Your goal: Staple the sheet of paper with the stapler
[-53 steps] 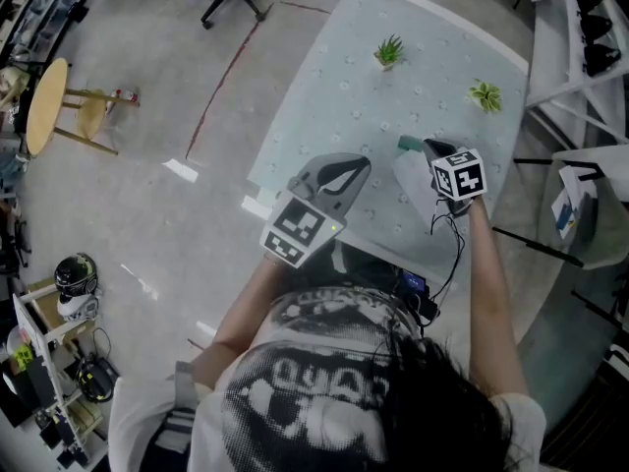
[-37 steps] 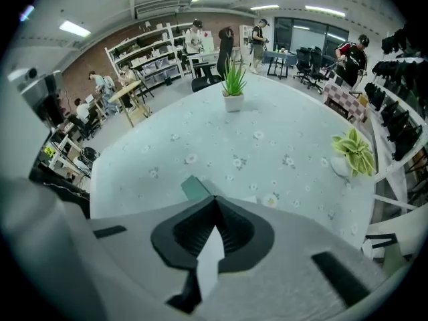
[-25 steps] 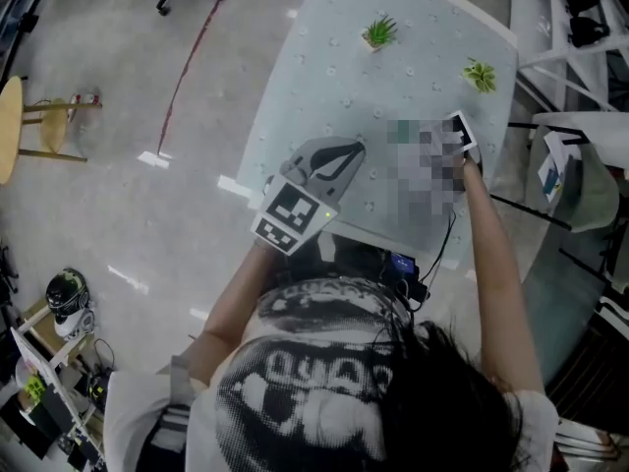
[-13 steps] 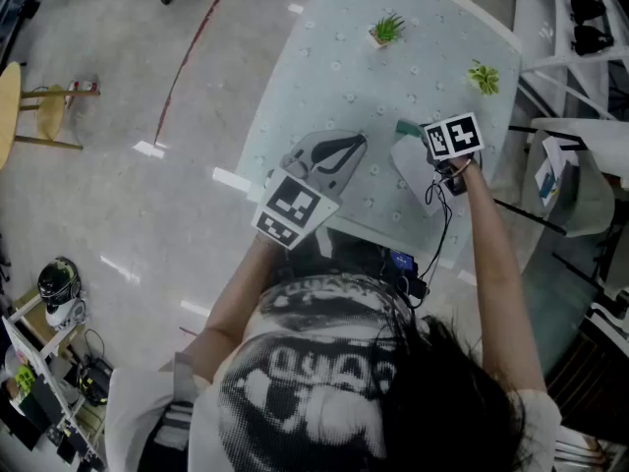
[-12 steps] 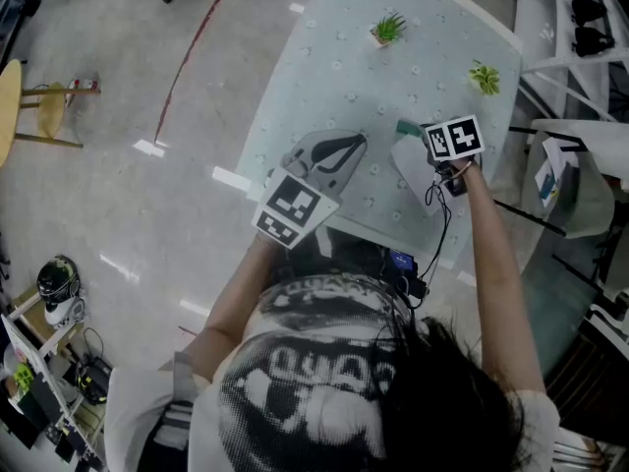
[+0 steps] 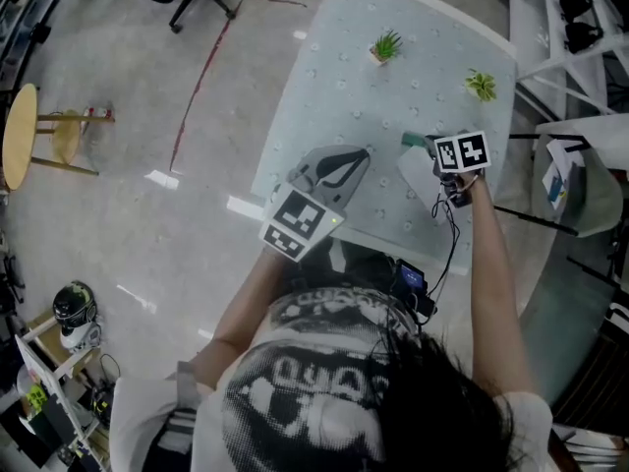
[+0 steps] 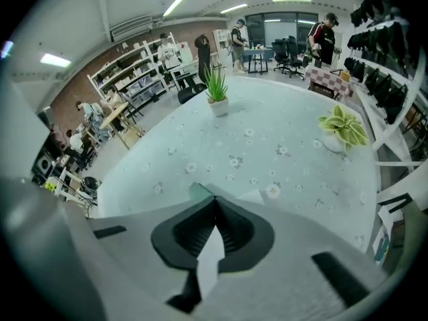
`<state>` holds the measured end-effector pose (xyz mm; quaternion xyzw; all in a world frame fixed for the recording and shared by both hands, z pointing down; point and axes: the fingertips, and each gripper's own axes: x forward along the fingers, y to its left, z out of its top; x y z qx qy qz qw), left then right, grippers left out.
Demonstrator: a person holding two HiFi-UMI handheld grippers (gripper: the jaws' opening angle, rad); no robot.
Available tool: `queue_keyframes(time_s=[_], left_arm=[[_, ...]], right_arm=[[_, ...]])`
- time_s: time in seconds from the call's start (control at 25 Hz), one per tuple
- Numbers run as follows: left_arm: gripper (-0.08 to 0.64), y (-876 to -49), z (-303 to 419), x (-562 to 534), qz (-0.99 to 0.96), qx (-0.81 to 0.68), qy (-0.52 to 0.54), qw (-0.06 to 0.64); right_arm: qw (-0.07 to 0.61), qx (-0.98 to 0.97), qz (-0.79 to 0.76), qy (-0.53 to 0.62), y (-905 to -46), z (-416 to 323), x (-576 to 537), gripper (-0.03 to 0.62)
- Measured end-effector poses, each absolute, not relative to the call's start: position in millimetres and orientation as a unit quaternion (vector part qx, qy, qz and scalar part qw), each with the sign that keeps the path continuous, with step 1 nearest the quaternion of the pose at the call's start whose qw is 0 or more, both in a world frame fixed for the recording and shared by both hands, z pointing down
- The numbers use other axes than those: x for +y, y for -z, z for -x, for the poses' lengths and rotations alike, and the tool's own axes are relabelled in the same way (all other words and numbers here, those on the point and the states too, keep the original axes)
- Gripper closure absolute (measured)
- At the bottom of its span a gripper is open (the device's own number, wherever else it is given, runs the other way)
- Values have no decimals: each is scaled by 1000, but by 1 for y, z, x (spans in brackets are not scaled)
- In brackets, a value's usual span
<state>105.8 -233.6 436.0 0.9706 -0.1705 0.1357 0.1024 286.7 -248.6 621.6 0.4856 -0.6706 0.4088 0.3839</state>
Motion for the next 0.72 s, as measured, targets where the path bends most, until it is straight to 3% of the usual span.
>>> queue_keyframes(time_s=[0.72], left_arm=[[555, -444, -76, -188, -980, -85, -159, 85]], right_arm=[[151, -664, -650, -338, -529, -235, -177, 584]])
